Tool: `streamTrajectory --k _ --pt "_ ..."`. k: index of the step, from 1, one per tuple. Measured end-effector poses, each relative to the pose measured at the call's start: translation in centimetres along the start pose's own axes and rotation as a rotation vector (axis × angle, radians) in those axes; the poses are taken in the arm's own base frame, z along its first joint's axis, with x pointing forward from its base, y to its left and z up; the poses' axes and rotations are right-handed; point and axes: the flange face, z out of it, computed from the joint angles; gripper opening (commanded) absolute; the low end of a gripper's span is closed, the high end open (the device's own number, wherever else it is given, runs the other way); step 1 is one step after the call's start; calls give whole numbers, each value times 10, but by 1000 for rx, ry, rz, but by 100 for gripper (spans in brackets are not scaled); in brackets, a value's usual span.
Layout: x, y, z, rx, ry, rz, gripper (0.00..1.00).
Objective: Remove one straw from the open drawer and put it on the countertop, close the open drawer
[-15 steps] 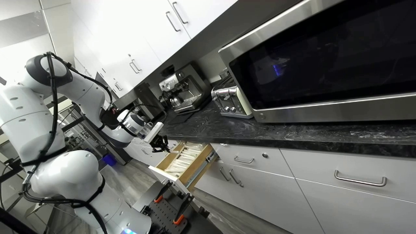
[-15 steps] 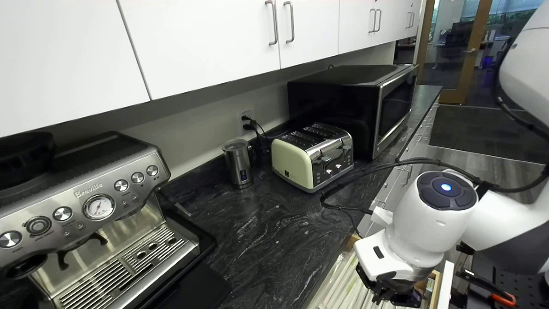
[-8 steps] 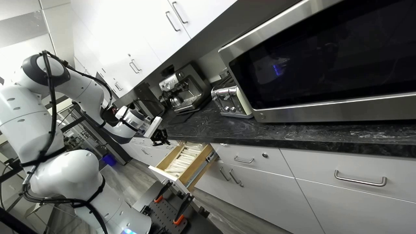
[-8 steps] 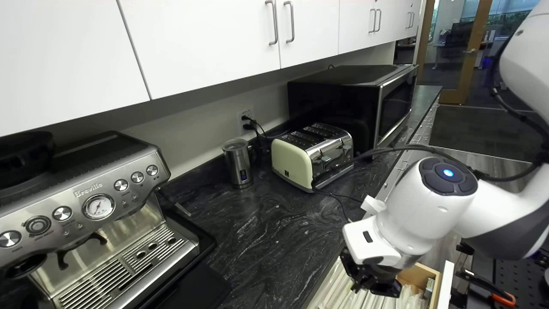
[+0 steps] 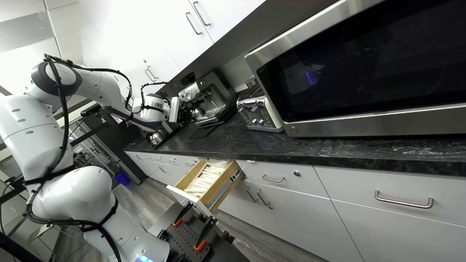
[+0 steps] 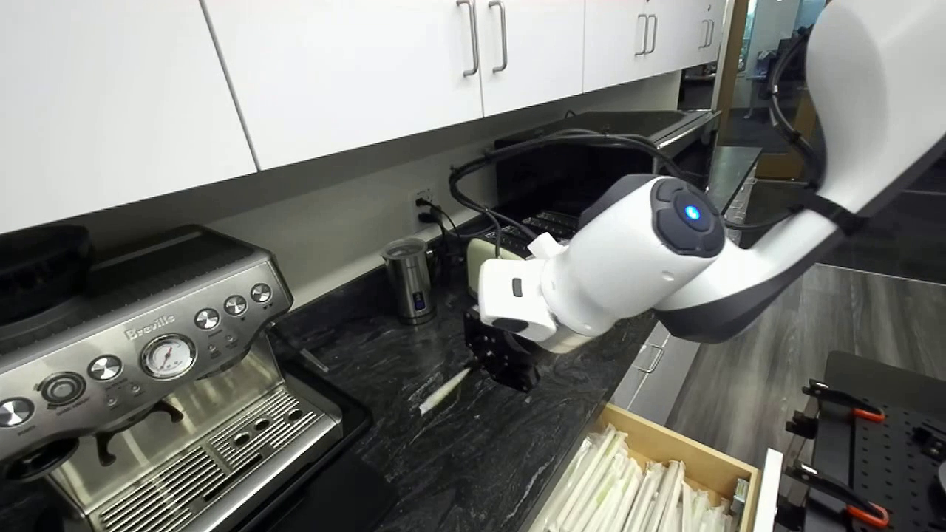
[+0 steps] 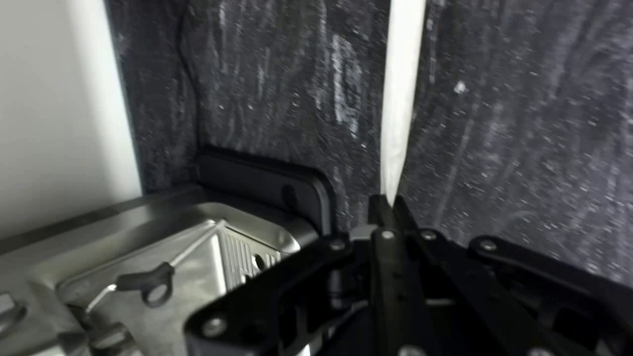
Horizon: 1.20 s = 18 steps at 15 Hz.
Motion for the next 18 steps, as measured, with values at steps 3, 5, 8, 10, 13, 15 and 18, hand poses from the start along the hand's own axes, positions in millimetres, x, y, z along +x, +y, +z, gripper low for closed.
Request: streamTrajectory --k 3,5,8,10,13,15,18 --pt "-8 19 41 -41 -74 7 0" --pt "-7 13 66 12 -91 23 0" --pt "-15 9 92 125 -93 35 0" --pt "-23 15 100 153 -119 35 26" --pt "-29 25 101 176 -137 47 41" --pt "-30 28 101 198 -126 58 57" --pt "-25 29 98 229 -104 76 78"
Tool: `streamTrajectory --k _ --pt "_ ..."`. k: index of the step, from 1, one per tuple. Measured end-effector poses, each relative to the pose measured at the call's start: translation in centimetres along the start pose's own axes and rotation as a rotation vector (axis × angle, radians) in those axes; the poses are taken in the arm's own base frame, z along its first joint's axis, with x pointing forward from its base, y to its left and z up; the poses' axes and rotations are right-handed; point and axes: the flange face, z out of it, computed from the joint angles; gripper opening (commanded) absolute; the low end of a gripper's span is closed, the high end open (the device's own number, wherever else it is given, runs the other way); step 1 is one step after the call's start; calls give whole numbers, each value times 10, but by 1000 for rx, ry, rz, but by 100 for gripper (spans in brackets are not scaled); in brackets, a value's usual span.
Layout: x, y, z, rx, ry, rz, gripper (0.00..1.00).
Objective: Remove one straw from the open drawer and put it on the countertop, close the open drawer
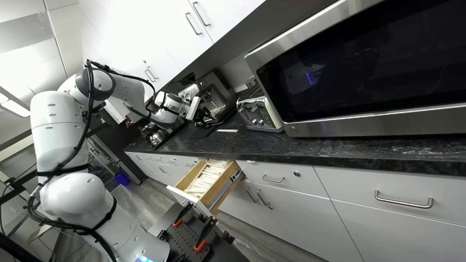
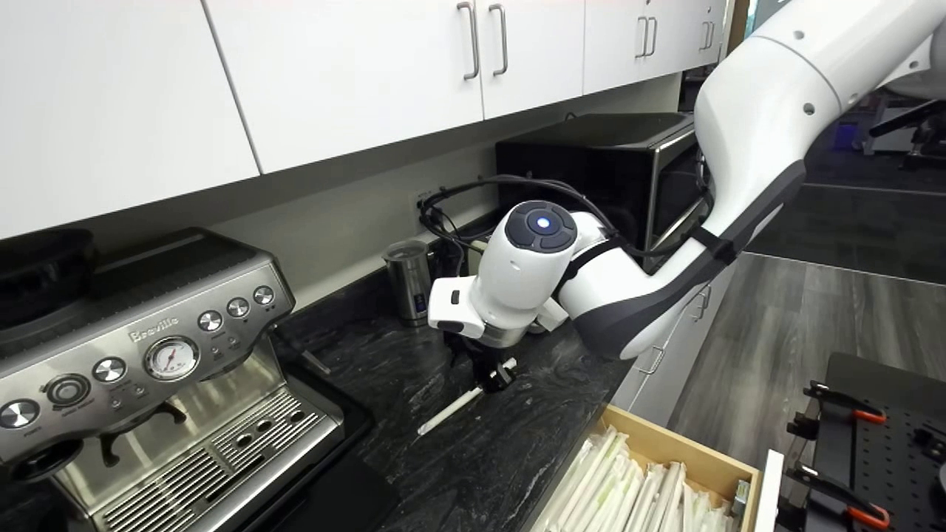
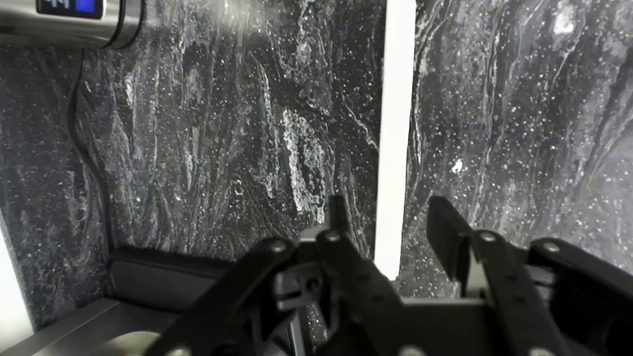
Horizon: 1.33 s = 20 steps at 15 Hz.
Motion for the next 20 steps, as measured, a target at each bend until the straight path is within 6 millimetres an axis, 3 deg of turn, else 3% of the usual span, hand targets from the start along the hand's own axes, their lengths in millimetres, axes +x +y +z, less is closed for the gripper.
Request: streamTrajectory --k 3,8,11,18,20 --pt "10 -4 -6 15 22 11 99" --pt "14 -29 -41 10 26 -24 100" --pt "1 -66 -76 17 13 -56 100" --pt "-15 -186 -153 99 61 -153 100" --pt "-15 -202 -170 97 95 -167 100"
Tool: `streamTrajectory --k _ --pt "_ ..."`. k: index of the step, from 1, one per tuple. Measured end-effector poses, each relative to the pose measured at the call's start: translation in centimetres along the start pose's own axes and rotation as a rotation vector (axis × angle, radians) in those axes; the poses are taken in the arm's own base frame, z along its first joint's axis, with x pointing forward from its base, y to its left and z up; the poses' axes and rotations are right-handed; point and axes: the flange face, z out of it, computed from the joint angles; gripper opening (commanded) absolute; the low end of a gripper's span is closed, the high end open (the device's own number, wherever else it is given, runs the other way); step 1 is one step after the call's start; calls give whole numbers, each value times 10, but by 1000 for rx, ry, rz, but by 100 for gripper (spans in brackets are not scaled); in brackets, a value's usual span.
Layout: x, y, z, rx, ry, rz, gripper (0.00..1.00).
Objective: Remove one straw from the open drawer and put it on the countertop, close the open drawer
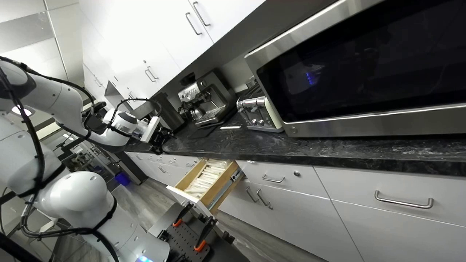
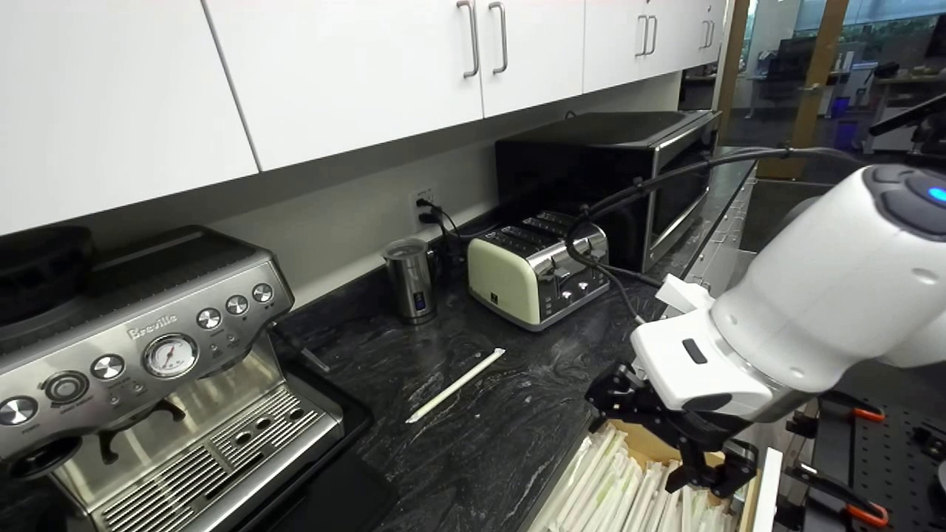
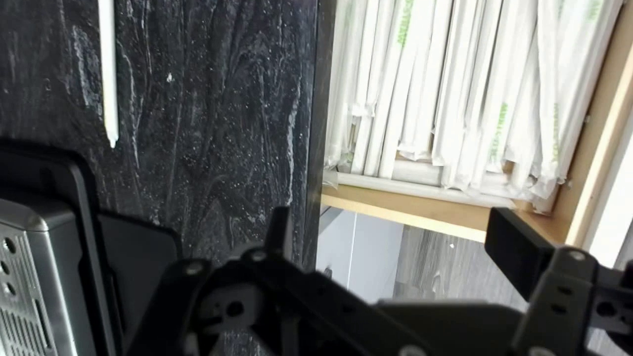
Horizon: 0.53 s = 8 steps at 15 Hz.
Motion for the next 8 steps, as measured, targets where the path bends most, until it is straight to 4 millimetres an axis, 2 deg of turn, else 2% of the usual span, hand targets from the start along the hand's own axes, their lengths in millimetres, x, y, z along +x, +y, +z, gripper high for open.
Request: streamTrajectory --k 5,7,8 --pt "-1 -3 -3 -5 -2 -8 100" --pt "5 -18 -3 10 1 -104 100" --pt "10 -34 -3 27 5 -162 100"
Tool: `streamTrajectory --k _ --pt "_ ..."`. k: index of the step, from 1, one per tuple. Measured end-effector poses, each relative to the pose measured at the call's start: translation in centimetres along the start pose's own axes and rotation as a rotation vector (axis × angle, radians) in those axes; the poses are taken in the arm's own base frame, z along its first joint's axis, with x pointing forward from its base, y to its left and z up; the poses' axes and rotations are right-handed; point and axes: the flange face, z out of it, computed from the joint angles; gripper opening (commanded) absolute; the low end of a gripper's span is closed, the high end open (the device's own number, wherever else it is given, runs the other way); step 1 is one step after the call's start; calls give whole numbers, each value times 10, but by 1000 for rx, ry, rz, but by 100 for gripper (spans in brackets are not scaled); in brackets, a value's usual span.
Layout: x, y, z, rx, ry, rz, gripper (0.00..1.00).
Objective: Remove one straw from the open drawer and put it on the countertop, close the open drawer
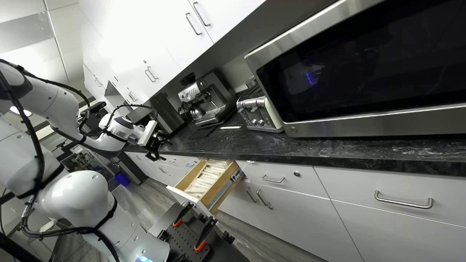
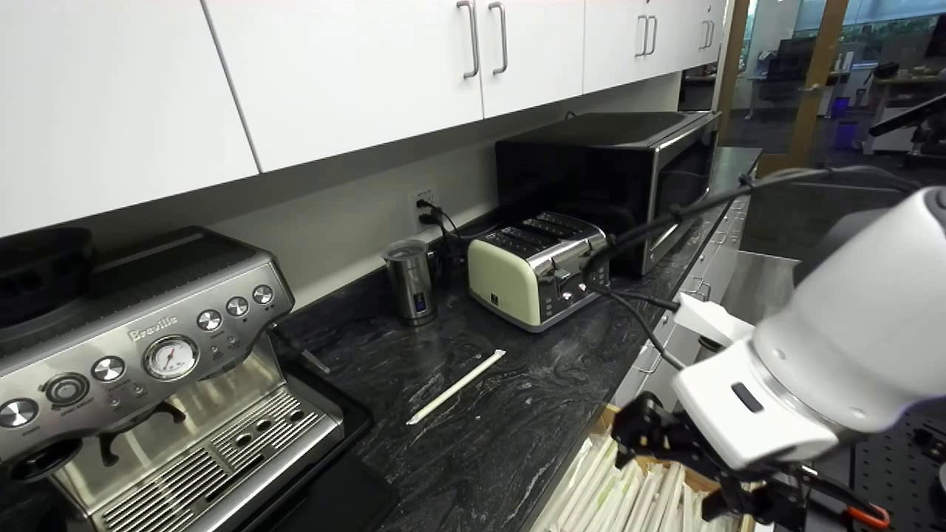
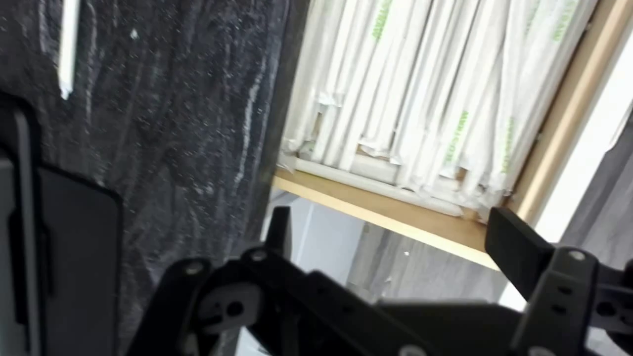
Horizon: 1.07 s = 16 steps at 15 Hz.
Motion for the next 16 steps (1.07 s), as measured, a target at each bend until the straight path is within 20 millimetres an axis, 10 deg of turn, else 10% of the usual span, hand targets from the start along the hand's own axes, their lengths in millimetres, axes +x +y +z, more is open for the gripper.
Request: streamTrajectory --k 7,15,16 --pt "24 -134 -10 65 33 -403 100" --pt "33 -144 -10 52 30 -521 100" --pt "38 -154 -8 45 24 -582 84"
